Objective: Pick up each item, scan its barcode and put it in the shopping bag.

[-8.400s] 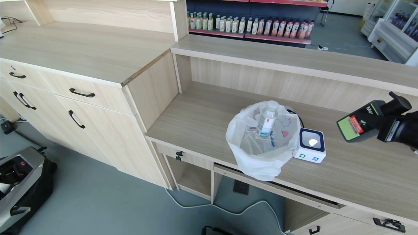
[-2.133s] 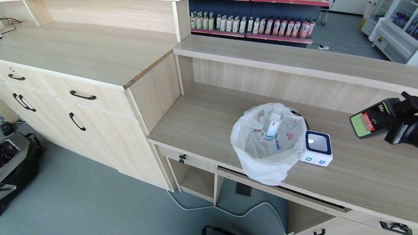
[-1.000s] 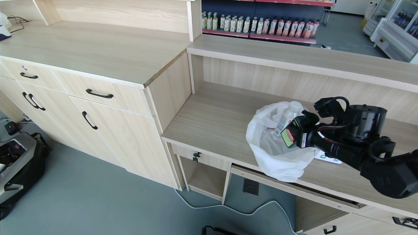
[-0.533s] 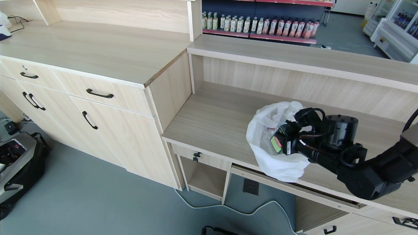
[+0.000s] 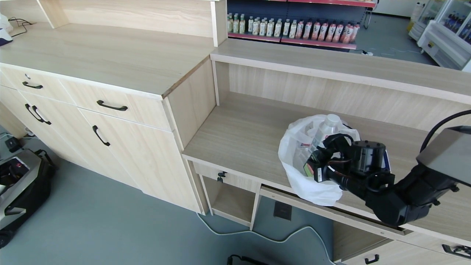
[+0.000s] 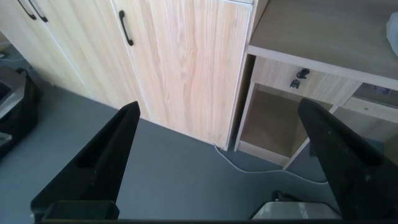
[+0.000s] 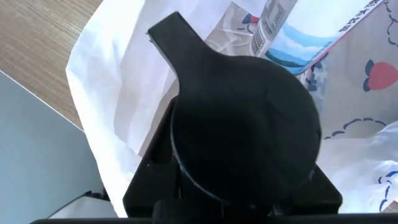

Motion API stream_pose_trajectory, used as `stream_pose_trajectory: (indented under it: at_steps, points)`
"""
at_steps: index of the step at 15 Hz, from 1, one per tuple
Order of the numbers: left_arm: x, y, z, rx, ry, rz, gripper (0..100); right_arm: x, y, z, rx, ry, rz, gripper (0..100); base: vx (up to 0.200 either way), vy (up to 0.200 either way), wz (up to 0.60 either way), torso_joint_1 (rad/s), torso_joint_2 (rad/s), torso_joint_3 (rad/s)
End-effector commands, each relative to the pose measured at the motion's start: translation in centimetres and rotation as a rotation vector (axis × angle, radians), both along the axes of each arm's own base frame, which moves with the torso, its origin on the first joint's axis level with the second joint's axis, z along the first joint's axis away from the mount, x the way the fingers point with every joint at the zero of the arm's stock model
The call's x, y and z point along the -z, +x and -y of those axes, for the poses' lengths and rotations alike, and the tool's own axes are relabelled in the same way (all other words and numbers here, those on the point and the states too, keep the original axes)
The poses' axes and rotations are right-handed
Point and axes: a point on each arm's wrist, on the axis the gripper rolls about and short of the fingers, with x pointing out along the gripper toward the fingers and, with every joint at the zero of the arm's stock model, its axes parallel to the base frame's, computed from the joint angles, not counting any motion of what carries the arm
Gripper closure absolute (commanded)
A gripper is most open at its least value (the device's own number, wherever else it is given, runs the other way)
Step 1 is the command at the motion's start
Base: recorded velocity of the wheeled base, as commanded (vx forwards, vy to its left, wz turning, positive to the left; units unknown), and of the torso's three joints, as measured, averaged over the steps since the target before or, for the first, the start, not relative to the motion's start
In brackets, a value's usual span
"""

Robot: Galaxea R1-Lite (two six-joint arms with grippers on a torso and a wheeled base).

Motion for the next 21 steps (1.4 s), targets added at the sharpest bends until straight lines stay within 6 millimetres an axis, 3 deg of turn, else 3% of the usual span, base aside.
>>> stream_pose_trajectory:
  at_steps: [1, 6, 11, 12, 14, 16, 18, 21]
  points:
    - [0.0, 0.0, 0.0, -0.001, 0.0, 0.0, 0, 1.0, 0.7, 0.1, 0.007, -0.004, -0.017, 100, 0.0, 0.0, 0.0, 0.0, 0.0, 0.0]
    - [0.0, 0.0, 0.0, -0.001, 0.0, 0.0, 0, 2.8, 1.2, 1.2, 0.027, -0.039, -0.036, 100, 0.0, 0.0, 0.0, 0.0, 0.0, 0.0]
    - [0.0, 0.0, 0.0, 0.001, 0.0, 0.0, 0, 3.1, 1.5, 1.5, 0.036, -0.042, -0.038, 100, 0.0, 0.0, 0.0, 0.0, 0.0, 0.0]
    - [0.0, 0.0, 0.0, -0.001, 0.0, 0.0, 0, 3.1, 1.6, 1.6, 0.037, -0.041, -0.035, 0, 0.0, 0.0, 0.0, 0.0, 0.0, 0.0]
    - [0.0, 0.0, 0.0, -0.001, 0.0, 0.0, 0, 1.5, 1.8, 1.5, 0.036, -0.022, 0.013, 0, 0.0, 0.0, 0.0, 0.0, 0.0, 0.0]
    - [0.0, 0.0, 0.0, -0.001, 0.0, 0.0, 0, -2.5, 0.9, 1.6, 0.018, 0.002, 0.099, 0, 0.0, 0.0, 0.0, 0.0, 0.0, 0.0]
    - [0.0, 0.0, 0.0, -0.001, 0.0, 0.0, 0, -7.7, -2.7, 2.1, -0.038, 0.023, 0.146, 0, 0.0, 0.0, 0.0, 0.0, 0.0, 0.0]
    - [0.0, 0.0, 0.0, -0.001, 0.0, 0.0, 0, -11.5, -10.0, 3.8, -0.037, -0.023, 0.191, 0, 0.0, 0.0, 0.0, 0.0, 0.0, 0.0]
